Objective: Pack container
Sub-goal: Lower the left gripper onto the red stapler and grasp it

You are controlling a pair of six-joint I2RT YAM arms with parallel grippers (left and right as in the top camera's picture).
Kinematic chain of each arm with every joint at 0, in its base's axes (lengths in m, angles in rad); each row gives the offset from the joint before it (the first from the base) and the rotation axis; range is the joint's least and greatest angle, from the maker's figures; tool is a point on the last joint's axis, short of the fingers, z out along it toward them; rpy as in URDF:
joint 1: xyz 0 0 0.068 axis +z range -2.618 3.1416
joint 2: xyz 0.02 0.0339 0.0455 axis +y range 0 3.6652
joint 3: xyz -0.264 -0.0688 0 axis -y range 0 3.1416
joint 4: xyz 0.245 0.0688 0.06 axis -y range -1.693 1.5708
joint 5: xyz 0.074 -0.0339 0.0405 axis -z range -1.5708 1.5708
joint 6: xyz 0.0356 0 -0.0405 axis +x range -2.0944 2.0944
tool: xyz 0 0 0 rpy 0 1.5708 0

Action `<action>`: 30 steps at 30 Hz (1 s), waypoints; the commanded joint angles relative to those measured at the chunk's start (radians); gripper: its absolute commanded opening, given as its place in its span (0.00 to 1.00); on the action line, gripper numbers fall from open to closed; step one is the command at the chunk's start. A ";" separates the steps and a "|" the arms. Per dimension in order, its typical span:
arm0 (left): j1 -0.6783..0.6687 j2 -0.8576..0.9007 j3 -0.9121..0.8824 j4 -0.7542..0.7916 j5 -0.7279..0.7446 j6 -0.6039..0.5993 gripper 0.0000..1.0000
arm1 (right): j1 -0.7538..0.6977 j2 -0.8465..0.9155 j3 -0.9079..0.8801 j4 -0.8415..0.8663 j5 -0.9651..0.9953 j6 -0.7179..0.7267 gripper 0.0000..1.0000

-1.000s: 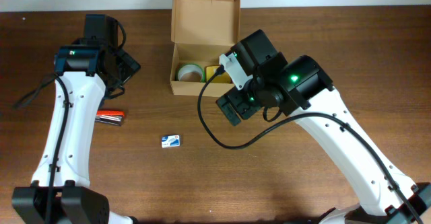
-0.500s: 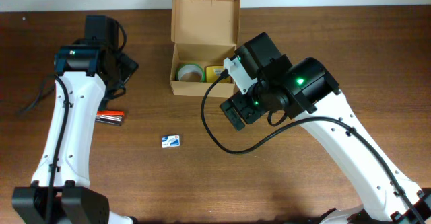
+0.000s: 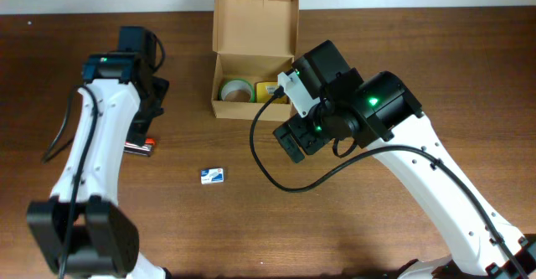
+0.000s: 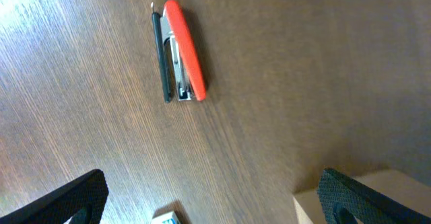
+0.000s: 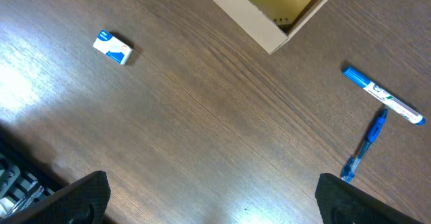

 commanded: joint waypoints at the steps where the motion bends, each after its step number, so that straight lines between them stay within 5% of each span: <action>1: 0.028 0.053 -0.014 0.001 0.002 0.009 1.00 | 0.000 -0.020 0.021 -0.002 -0.010 0.005 0.99; 11: 0.111 0.061 -0.164 0.119 0.044 0.144 0.99 | 0.000 -0.020 0.021 -0.002 -0.009 0.005 0.99; 30: 0.140 0.061 -0.365 0.373 0.027 0.079 0.99 | 0.000 -0.020 0.021 -0.002 -0.010 0.005 0.99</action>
